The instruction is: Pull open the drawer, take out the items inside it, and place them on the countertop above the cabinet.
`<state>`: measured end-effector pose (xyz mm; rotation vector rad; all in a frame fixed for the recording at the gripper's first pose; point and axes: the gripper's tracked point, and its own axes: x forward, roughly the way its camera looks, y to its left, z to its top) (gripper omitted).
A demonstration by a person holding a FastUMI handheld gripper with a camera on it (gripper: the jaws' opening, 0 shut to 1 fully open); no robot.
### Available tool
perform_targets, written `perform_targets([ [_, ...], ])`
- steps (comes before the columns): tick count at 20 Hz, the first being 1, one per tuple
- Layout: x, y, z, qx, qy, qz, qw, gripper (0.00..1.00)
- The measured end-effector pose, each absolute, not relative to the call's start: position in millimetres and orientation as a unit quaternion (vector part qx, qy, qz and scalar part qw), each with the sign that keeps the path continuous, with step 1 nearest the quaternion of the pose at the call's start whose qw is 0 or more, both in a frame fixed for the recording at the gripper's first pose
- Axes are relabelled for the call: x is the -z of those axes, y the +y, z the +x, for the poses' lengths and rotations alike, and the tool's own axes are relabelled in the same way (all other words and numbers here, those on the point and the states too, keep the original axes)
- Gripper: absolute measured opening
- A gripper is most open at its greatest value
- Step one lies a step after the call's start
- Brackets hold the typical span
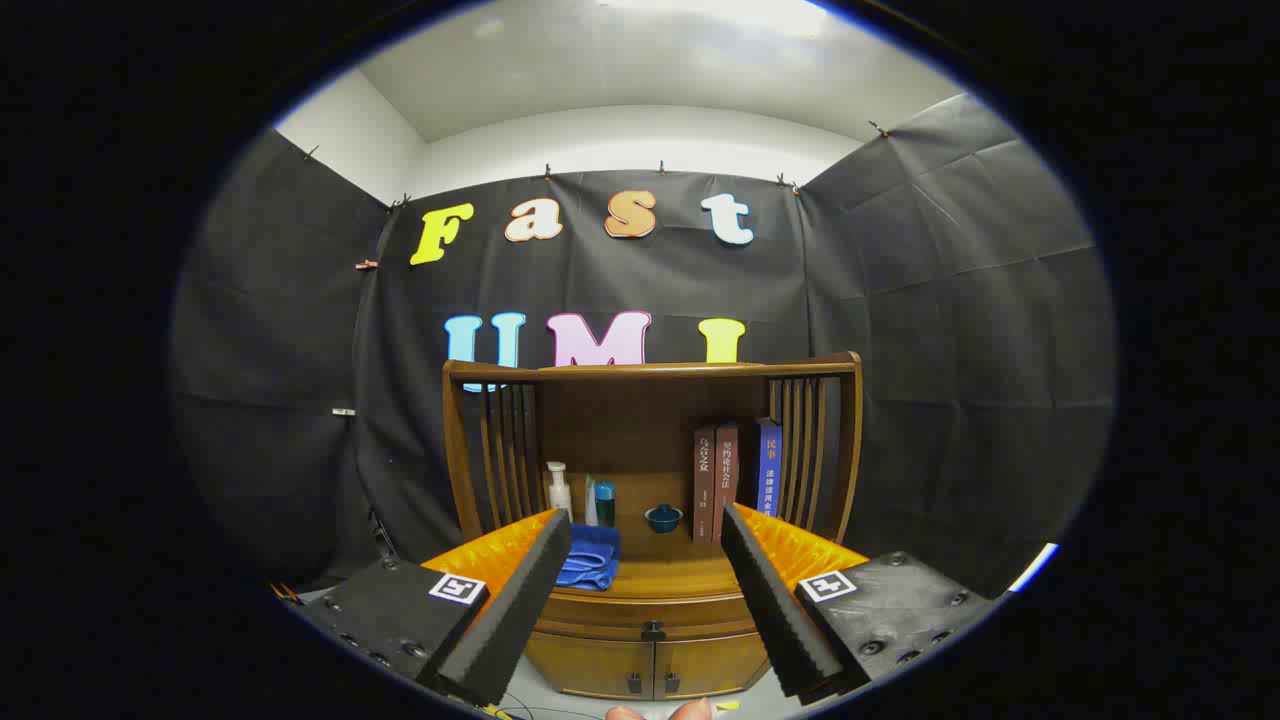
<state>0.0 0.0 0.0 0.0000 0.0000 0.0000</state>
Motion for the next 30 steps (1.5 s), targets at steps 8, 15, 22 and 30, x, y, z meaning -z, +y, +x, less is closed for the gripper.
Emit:
perform_targets([
  [8, -2.0, 1.9, -1.4, -0.001, -0.002, -0.001, 1.0, 0.98],
  [15, -2.0, 0.5, -0.7, 0.003, -0.004, -0.004, 1.0, 0.98],
  [22, -0.8, 2.9, 0.3, 0.002, -0.003, 0.0, 1.0, 0.98],
  [30, 37.2, 3.1, 4.1, -0.001, 0.013, 0.007, 1.0, 0.98],
])
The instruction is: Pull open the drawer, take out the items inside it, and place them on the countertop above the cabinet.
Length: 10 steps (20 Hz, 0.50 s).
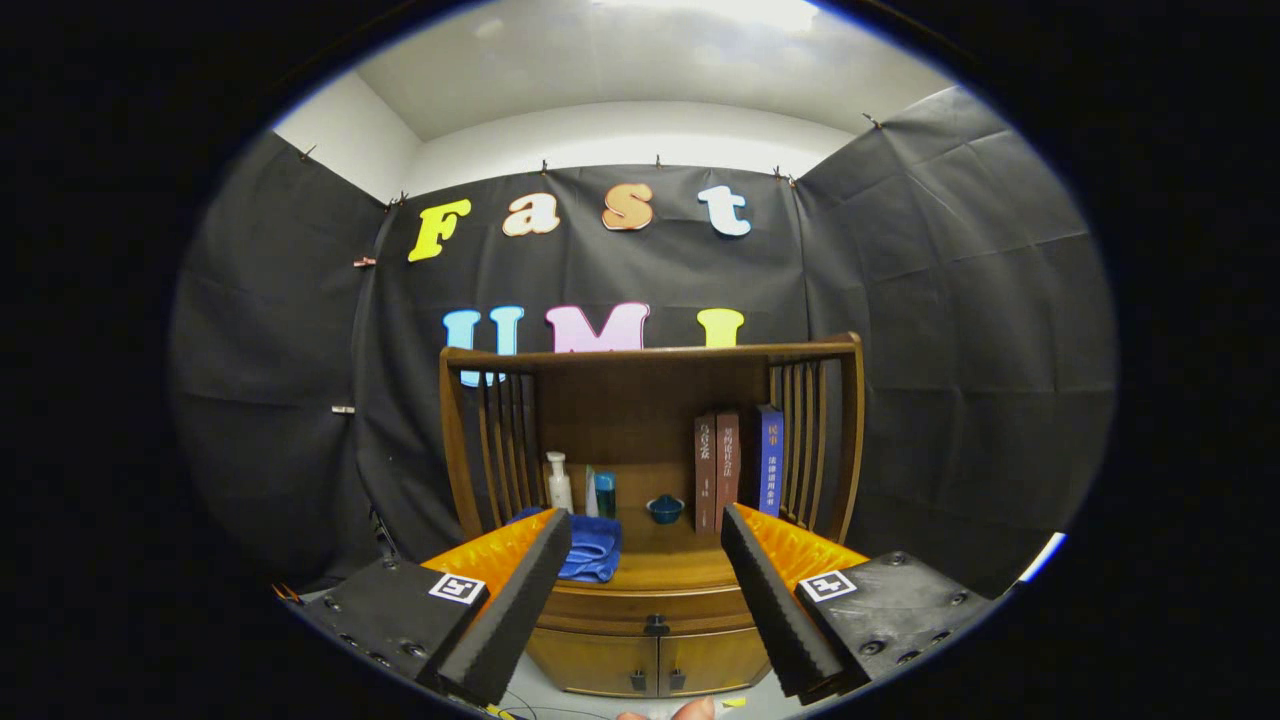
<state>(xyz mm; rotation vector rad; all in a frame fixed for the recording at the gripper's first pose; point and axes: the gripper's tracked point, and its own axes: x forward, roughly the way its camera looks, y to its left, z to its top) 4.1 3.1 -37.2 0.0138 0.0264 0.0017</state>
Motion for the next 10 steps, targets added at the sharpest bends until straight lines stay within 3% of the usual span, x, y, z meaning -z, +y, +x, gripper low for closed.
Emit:
perform_targets([
  [10, 135.0, 8.9, 14.5, -0.012, 0.019, -0.028, 0.999, 0.98],
])
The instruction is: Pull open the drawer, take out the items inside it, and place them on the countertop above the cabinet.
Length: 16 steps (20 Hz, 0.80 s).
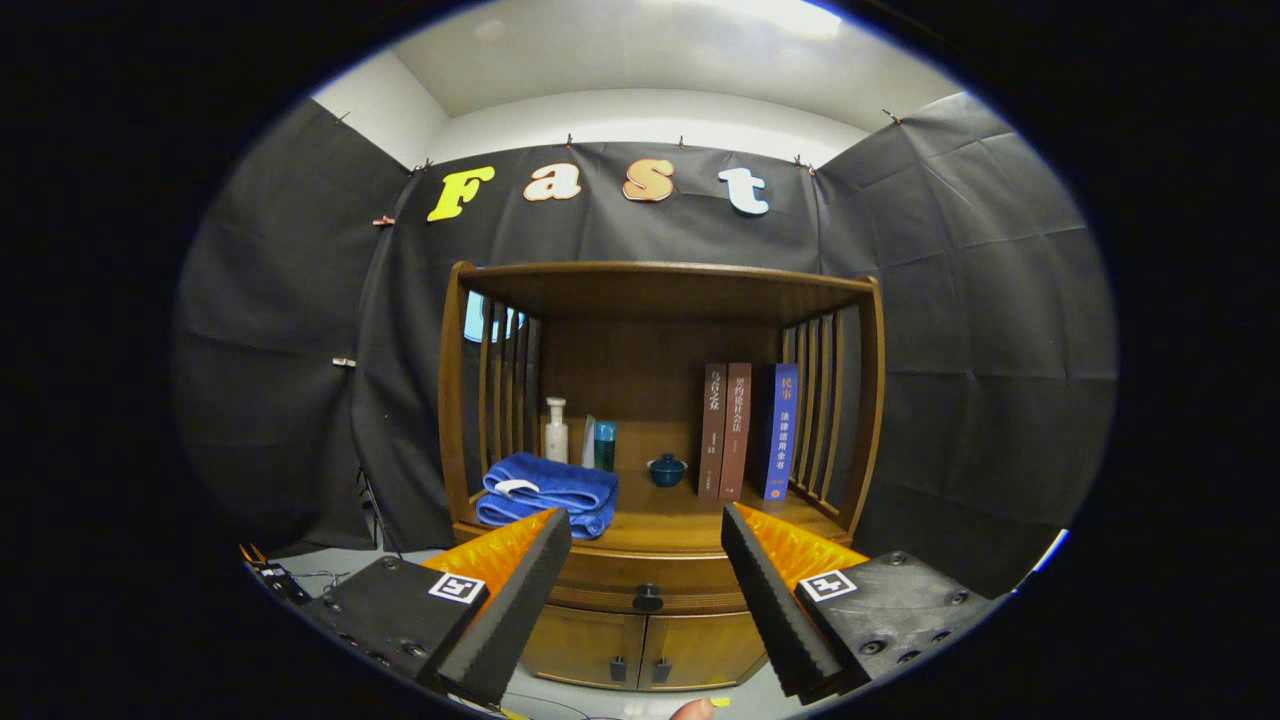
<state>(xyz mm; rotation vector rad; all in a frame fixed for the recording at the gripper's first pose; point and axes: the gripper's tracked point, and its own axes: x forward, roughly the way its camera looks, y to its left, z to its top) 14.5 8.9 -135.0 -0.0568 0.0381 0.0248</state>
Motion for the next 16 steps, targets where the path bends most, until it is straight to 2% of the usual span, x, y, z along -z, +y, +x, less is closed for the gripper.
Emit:
perform_targets([
  [11, 260.1, -37.1, 63.6, 0.027, 0.044, -0.013, 0.999, 0.98],
  [16, 314.9, -20.9, 104.7, -0.001, 0.064, 0.019, 0.998, 0.98],
])
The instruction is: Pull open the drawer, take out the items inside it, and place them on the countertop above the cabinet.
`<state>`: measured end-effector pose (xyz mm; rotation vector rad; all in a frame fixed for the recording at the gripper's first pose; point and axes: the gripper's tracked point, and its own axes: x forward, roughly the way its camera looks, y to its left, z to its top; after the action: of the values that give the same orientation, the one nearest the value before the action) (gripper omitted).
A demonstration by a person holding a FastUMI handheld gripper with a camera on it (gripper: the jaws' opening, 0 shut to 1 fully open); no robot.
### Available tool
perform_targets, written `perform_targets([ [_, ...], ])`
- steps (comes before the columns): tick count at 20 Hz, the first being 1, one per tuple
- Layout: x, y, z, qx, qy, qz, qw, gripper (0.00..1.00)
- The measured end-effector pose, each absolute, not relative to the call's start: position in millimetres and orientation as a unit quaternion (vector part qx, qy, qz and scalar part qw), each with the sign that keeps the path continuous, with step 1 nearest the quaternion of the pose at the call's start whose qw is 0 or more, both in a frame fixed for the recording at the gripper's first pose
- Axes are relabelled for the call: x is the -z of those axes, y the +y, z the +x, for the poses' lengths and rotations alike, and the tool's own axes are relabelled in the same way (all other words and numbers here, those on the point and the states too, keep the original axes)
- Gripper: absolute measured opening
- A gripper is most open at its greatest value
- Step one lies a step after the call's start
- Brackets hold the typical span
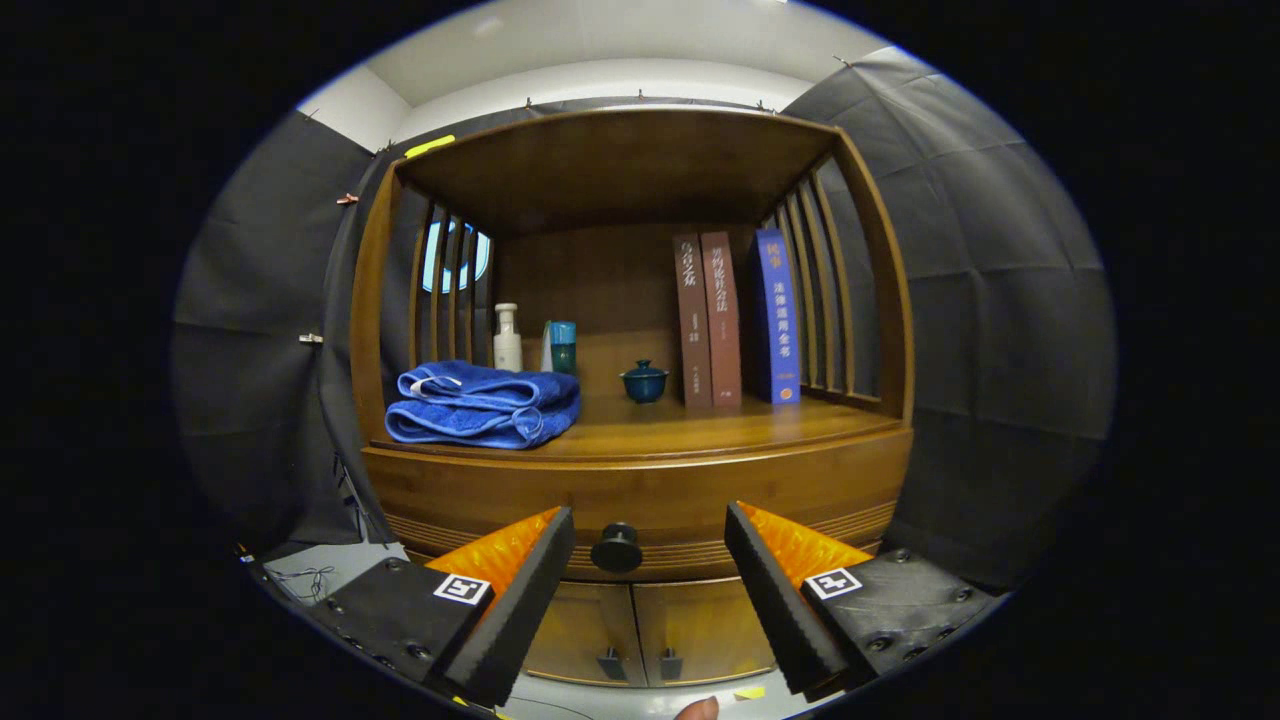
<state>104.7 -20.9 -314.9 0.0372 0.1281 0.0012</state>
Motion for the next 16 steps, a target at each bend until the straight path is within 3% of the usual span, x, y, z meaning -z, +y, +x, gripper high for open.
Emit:
perform_targets([
  [6, 370.4, -14.1, 142.1, 0.005, 0.107, 0.0, 0.994, 0.99],
  [9, 384.2, -13.1, 157.3, 0.002, 0.118, 0.006, 0.993, 0.66],
  [16, 386.1, -13.2, 161.2, 0.0, 0.093, -0.008, 0.996, 0.34],
])
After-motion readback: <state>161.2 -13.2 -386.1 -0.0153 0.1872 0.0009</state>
